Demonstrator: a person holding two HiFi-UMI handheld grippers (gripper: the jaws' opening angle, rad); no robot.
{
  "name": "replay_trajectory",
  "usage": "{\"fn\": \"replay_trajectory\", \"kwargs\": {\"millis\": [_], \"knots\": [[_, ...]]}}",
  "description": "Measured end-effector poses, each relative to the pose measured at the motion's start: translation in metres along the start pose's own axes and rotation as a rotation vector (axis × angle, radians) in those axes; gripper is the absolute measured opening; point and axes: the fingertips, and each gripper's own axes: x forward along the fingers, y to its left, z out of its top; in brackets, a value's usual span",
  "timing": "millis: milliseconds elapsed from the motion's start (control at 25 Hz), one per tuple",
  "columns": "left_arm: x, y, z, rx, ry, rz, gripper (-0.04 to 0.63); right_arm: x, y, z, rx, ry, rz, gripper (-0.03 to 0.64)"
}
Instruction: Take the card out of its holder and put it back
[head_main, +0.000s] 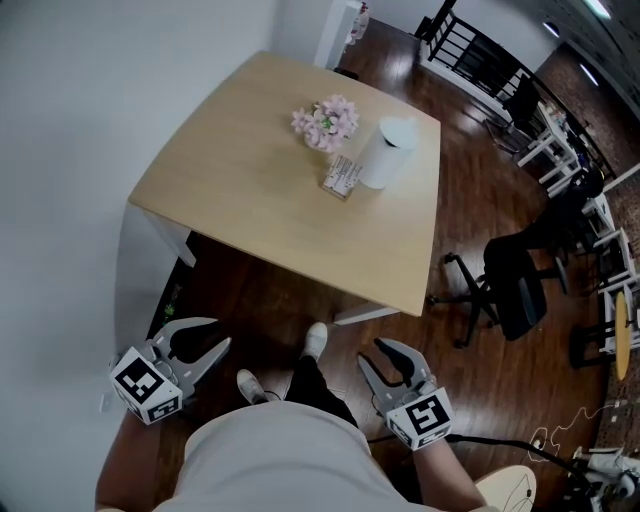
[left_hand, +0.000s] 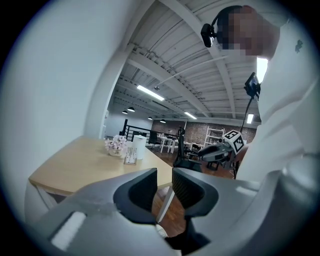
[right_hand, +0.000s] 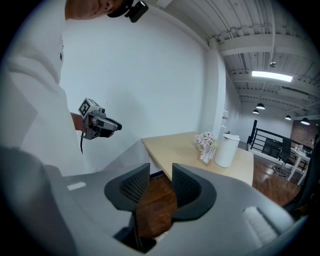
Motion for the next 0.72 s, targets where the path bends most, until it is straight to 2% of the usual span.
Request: {"fn": "replay_trajectory", "kwargs": {"millis": [720], "knots": [[0.009, 0.028, 0.003, -0.023, 0.006, 0.037, 0.101, 0.042, -0.025, 0.008, -0.020, 0.016, 0.037, 0.133]]}}
